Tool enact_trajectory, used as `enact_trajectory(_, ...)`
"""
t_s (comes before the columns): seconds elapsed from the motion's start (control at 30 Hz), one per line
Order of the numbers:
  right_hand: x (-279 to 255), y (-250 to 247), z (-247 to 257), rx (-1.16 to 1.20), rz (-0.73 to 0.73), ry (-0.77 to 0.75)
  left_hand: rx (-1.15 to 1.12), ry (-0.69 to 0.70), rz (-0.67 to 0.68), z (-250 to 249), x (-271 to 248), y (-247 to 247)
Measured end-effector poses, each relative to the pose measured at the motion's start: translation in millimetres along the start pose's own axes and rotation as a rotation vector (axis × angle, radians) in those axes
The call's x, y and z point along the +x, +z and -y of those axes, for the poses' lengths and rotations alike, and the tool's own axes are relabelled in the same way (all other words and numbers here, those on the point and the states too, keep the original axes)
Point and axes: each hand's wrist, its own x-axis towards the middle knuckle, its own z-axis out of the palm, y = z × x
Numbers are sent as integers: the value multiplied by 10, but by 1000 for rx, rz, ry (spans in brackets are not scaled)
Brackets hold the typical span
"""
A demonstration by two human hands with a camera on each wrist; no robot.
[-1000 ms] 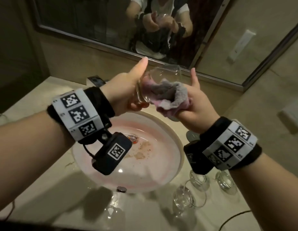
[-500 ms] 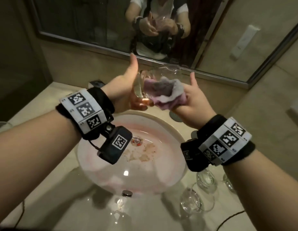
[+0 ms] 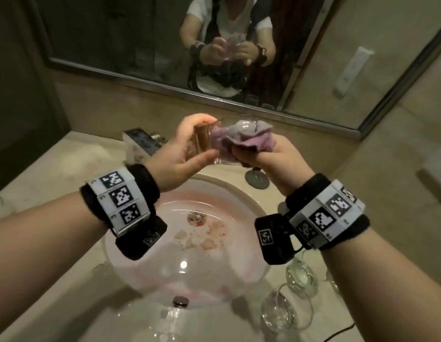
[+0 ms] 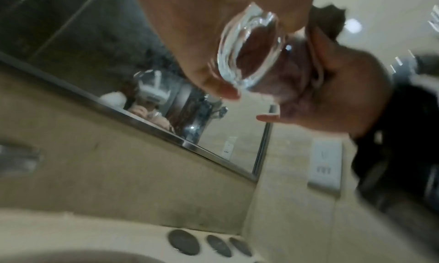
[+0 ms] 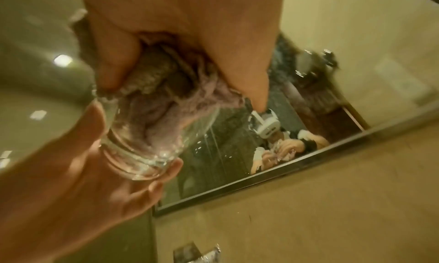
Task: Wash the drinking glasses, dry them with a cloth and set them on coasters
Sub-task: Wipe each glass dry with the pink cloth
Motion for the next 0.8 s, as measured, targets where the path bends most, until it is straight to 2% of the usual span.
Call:
enact_trajectory(0.07, -21, 6, -60, -376, 68, -182, -486, -423, -29, -98, 3, 5)
enact_trajectory(0.1, -17, 15, -104, -528, 59, -290, -631, -604, 1, -129, 24, 4)
enact_trajectory(0.17, -39, 48, -132, -687, 41, -439, -705, -767, 73, -149, 57, 16)
enact_trajectory(0.2, -42, 69, -127, -702, 38, -453, -707, -755, 38, -168, 67, 36)
enact_trajectory(0.23, -30, 82, -138, -624, 41, -407, -687, -707, -34, -210, 78, 62)
enact_trajectory(0.27, -26, 104, -97, -434, 56, -297, -591, -618, -125, -225, 86, 86)
enact_trajectory(0.3, -36, 137, -45, -139, 47, -159, -408, -485, -192, -233, 97, 99)
enact_trajectory(0.37, -6, 160, -46, 363, -25, 49, 42, -138, -192, -201, 112, 95)
enact_trajectory(0.43, 3, 156, -43, 541, -92, 135, 289, 160, -146, -124, 112, 55)
enact_trajectory(0.47, -8, 146, -30, 527, -106, 157, 353, 235, -120, -88, 106, 31)
enact_trajectory(0.5, -16, 138, -14, 480, -115, 171, 366, 246, -84, -70, 105, 8)
enact_trajectory(0.57, -36, 119, -4, 308, -108, 132, 212, 95, 3, -118, 66, -24)
enact_trajectory(0.63, -67, 119, -7, 99, -72, 63, -246, -248, 7, -218, 24, -32)
enact_trajectory(0.67, -84, 116, -47, -68, -24, 11, -475, -463, -6, -272, 25, -43)
enact_trajectory(0.7, -110, 124, -67, -266, 40, -54, -608, -652, 16, -340, 39, -42)
enact_trajectory(0.73, -123, 137, -96, -393, 70, -106, -625, -784, 52, -367, 53, -23)
enact_trajectory(0.77, -129, 133, -120, -447, 72, -135, -618, -857, 56, -388, 61, 19)
enact_trajectory(0.8, -127, 132, -150, -391, 37, -107, -585, -860, 15, -401, 71, 72)
